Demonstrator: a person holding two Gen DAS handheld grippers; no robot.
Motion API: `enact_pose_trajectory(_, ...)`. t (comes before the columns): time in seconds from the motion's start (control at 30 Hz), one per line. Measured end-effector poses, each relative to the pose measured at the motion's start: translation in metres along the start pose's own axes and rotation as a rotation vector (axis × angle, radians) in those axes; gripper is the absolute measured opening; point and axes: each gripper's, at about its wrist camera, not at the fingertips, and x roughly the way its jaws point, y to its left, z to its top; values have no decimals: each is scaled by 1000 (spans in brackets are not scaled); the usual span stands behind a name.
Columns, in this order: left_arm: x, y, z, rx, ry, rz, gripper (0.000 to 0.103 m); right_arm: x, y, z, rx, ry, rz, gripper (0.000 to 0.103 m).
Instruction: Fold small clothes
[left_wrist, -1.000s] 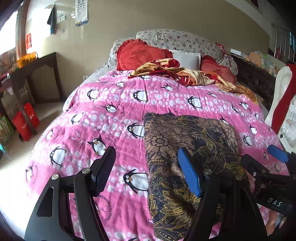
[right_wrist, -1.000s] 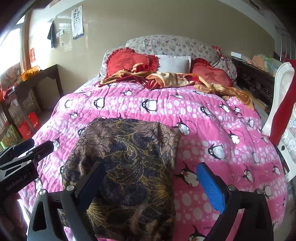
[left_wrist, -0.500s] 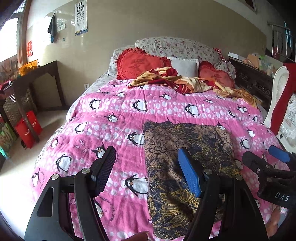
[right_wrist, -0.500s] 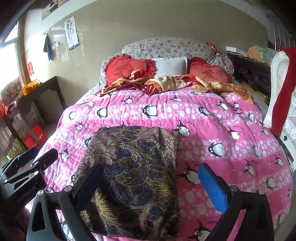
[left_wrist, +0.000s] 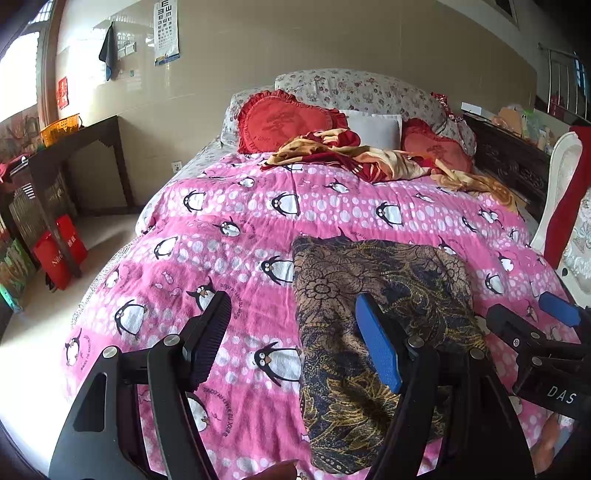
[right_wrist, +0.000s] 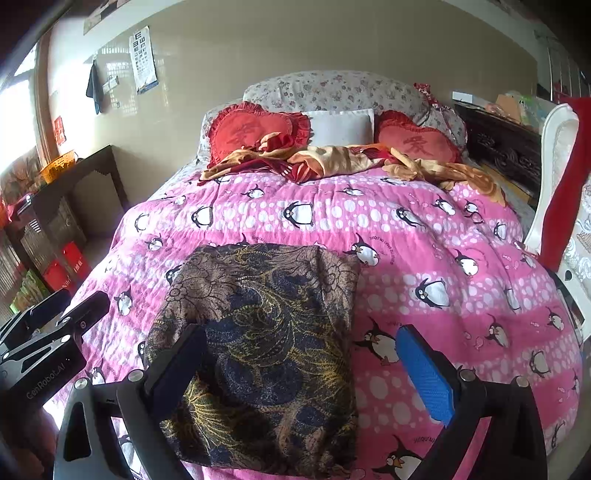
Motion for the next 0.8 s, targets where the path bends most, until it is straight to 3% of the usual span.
enact_pose_trajectory(0.8,13,-6,-7,15,43,-6,70,12,5,-4,-28,39,3,102)
